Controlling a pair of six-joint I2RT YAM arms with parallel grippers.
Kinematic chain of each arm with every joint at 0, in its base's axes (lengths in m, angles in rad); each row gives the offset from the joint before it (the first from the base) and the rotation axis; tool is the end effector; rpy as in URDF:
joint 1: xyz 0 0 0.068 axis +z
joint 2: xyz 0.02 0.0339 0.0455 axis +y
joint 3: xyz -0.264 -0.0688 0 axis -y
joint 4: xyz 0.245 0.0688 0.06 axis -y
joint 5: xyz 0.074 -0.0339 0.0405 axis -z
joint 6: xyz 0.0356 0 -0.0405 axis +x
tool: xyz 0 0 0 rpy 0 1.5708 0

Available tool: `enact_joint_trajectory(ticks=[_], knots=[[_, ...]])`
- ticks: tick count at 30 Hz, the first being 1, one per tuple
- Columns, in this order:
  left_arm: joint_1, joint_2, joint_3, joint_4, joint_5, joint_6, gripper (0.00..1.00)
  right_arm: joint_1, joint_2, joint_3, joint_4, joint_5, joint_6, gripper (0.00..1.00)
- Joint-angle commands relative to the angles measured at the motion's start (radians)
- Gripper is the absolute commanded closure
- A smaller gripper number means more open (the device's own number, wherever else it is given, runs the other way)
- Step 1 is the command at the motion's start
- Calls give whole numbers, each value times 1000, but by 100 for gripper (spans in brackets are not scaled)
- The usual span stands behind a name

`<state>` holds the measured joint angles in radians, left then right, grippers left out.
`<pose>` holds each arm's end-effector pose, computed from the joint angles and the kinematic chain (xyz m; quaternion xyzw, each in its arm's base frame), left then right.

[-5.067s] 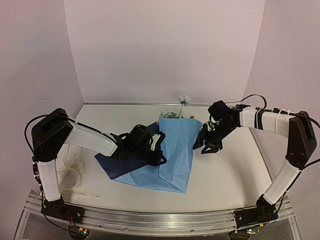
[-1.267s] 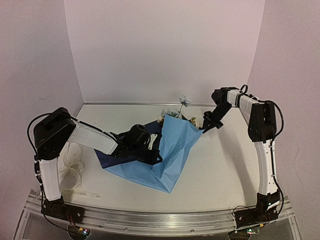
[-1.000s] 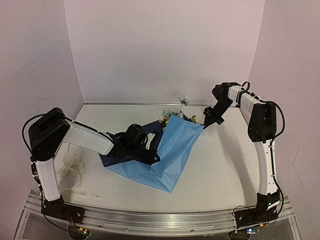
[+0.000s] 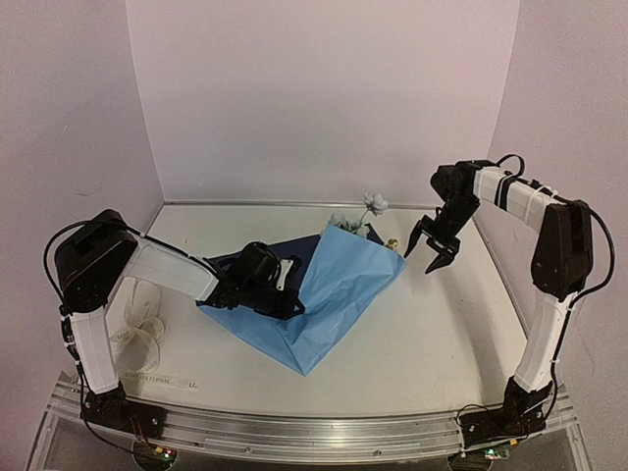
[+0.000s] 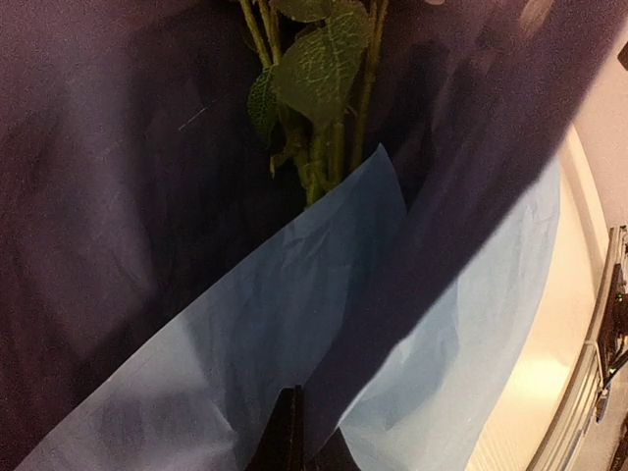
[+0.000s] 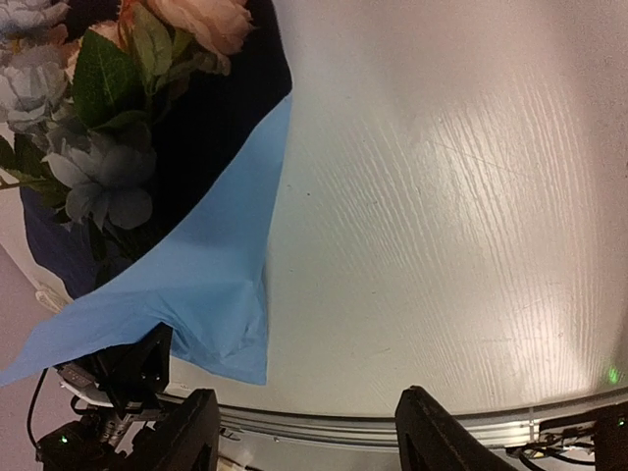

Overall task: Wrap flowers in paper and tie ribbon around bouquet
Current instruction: Press the fold line of the 2/3-folded wrapping paper.

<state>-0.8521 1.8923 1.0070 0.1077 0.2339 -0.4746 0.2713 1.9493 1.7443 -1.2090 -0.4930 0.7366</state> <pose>0.2455 -0.2932 0.1361 0.2162 0.8914 -0.3210 0.2360 0.3675 0.1197 0.2636 -0.2043 -0.9452 -0.2497 0.0510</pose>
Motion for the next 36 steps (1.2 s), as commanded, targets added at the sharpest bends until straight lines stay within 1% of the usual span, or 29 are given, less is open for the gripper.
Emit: enact_joint_trajectory(ticks=[1, 3, 6, 9, 11, 15, 17, 23, 27, 33, 34, 36], knots=[[18, -25, -30, 47, 11, -22, 100, 0, -7, 7, 103, -18, 15, 36], [23, -25, -34, 46, 10, -26, 100, 23, -6, 9, 145, -63, 20, 37], [29, -25, -36, 45, 10, -28, 100, 82, 5, 18, 177, -110, 8, 43], [34, -27, -34, 38, 12, -23, 100, 141, 5, -17, 250, -135, 18, 51], [39, -29, -32, 35, 12, -21, 100, 176, 3, -63, 359, -157, 64, 54], [45, -32, -30, 31, 16, -12, 100, 242, 14, -159, 581, -183, 166, 57], [49, -30, -27, 27, 17, -7, 100, 276, 36, -178, 628, -192, 185, 59], [61, -43, -33, 23, 20, -1, 100, 333, 65, -322, 888, -173, 287, 60], [63, -40, -31, 14, 23, 5, 100, 345, 78, -383, 961, -163, 310, 60], [74, -60, -37, 3, 11, 8, 100, 344, 95, -405, 980, -144, 293, 60], [74, -63, -36, -3, 12, 11, 99, 344, 100, -397, 979, -145, 293, 61], [74, -75, -29, -25, 10, 24, 94, 344, 106, -381, 971, -148, 294, 61]])
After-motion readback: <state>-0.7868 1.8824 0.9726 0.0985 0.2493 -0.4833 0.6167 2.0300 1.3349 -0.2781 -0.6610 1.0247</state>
